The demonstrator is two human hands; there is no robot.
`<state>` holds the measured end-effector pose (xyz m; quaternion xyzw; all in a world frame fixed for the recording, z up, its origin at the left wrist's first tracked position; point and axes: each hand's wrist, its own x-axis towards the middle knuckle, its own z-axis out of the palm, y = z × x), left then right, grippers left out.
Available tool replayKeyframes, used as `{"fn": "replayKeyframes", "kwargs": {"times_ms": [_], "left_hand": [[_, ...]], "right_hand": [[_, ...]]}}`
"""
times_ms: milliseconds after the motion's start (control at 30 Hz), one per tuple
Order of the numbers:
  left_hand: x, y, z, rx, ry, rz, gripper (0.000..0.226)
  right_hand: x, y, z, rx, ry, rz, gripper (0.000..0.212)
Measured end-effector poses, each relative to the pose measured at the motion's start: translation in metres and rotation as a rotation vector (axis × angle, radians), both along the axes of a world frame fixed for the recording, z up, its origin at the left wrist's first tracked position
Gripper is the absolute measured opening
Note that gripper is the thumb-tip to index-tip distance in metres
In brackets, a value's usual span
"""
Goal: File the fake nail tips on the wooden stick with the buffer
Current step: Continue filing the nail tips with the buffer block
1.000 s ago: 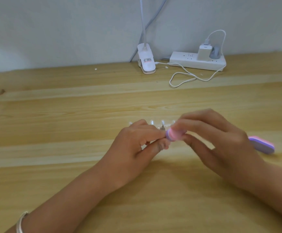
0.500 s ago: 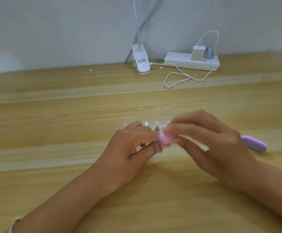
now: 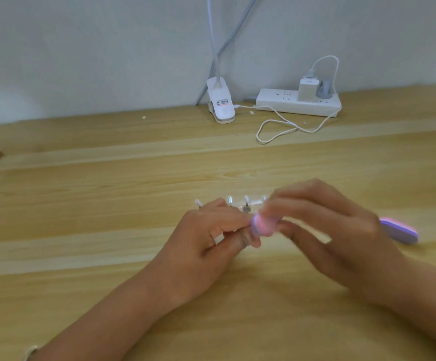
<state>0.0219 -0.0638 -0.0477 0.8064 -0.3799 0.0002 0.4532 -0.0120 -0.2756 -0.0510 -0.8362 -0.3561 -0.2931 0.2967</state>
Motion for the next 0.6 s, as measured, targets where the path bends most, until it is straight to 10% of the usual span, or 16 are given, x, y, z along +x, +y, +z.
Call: {"fn": "replayKeyframes", "kwargs": {"times_ms": [600], "left_hand": [[-0.0046, -0.0037, 0.0053, -0.104, 0.236, -0.087, 0.03]], "right_hand": [[-0.0039, 0.006, -0.0005, 0.082, -0.043, -0.024, 0.017]]}}
